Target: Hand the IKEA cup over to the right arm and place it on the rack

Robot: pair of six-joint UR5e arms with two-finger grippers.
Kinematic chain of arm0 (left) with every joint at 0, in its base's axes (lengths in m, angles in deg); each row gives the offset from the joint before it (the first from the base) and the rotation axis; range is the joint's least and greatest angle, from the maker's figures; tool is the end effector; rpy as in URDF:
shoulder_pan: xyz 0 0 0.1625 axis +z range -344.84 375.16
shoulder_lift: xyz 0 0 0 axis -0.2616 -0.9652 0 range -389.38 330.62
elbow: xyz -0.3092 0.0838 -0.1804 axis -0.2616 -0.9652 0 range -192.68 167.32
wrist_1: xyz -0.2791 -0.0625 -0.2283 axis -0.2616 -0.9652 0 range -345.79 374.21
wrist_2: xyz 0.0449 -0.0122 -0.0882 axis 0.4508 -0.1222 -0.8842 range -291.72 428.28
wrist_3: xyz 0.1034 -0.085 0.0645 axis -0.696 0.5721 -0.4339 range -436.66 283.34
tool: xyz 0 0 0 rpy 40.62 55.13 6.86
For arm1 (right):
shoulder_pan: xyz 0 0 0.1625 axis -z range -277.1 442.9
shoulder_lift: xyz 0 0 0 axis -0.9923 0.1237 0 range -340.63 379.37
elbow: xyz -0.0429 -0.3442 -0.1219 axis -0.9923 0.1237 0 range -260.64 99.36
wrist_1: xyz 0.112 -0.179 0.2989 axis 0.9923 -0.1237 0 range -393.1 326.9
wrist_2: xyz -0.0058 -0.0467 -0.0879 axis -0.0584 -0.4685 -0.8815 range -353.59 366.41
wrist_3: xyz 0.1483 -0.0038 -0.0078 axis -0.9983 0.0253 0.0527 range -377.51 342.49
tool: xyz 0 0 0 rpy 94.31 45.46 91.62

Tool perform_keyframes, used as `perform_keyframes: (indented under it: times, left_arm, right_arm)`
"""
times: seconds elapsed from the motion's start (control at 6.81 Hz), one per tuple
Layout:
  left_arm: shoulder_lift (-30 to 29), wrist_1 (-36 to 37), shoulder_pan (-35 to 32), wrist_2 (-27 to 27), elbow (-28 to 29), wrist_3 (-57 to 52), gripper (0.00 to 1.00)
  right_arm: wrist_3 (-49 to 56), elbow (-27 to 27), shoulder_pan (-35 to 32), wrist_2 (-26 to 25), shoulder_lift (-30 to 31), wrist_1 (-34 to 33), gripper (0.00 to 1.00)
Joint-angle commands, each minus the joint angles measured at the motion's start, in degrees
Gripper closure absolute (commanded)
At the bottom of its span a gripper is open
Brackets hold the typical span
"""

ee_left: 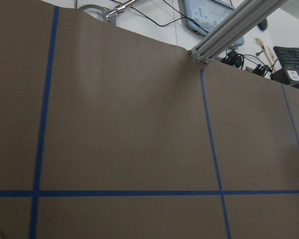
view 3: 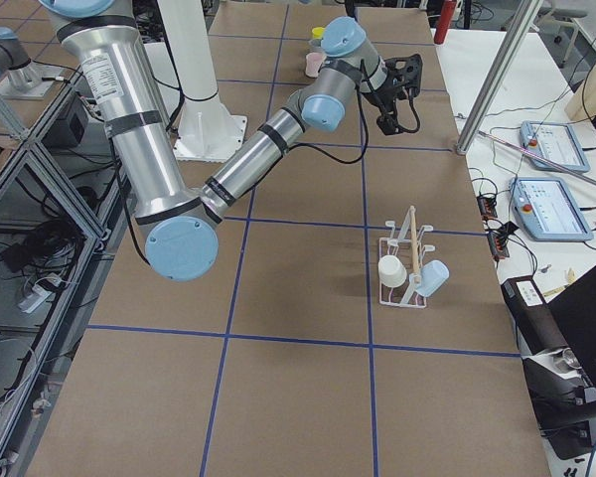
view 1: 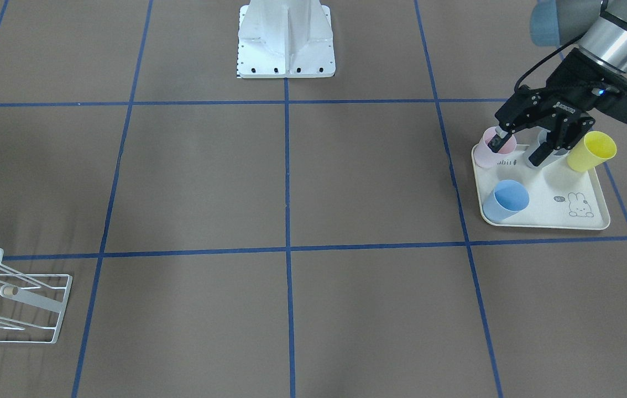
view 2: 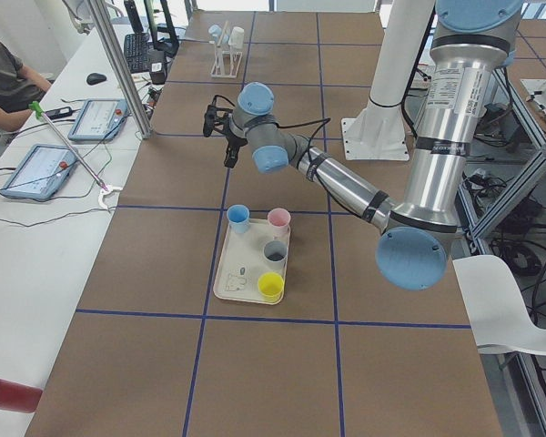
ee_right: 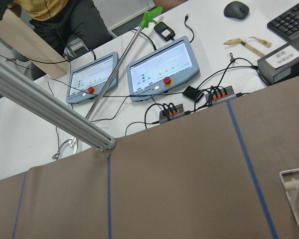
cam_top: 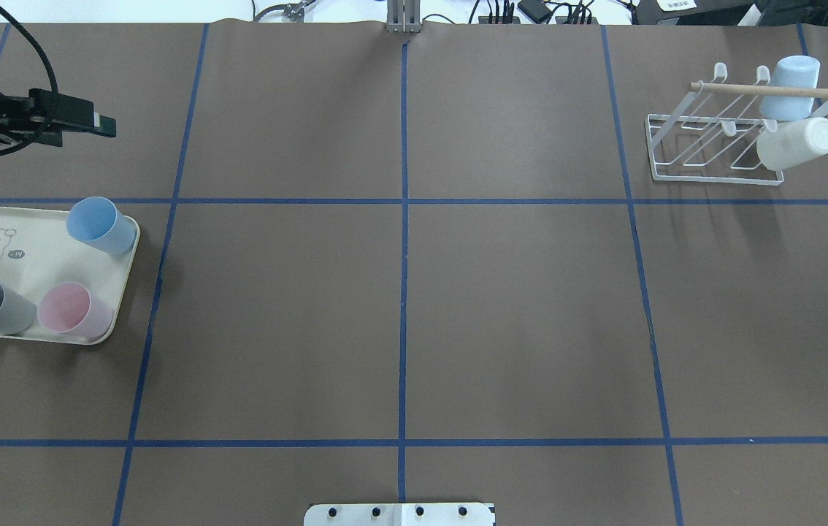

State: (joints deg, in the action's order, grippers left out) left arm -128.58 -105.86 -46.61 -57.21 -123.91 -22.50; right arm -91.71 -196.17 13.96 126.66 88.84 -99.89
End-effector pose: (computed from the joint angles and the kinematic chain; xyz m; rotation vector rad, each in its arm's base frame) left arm 0.1982 -0.4689 0.3256 0.3973 1.0884 -0.0739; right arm -0.1326 -0.5069 0.2136 0.4568 -1.1900 0.4815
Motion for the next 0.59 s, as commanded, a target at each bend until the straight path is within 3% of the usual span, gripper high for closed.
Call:
perform_keyframes:
  times: [0.0, 0.15, 0.44]
  left_arm:
    - [-0.2, 12.5, -0.8, 0.2, 2.8, -19.8, 0.01]
    - [-0.3, 12.7, -0.7, -0.3, 7.2, -24.9, 0.01]
    - [-2.5, 12.2, 1.0, 0.0, 13.4, -25.3, 0.01]
  right_arm:
    - [-12.4, 3.2, 3.6, -0.1, -1.2, 11.3, 0.00]
    - [-16.9, 5.4, 5.1, -1.5, -1.4, 17.2, 0.00]
    - [-19.1, 6.7, 6.0, -2.0, -1.4, 19.9, 0.00]
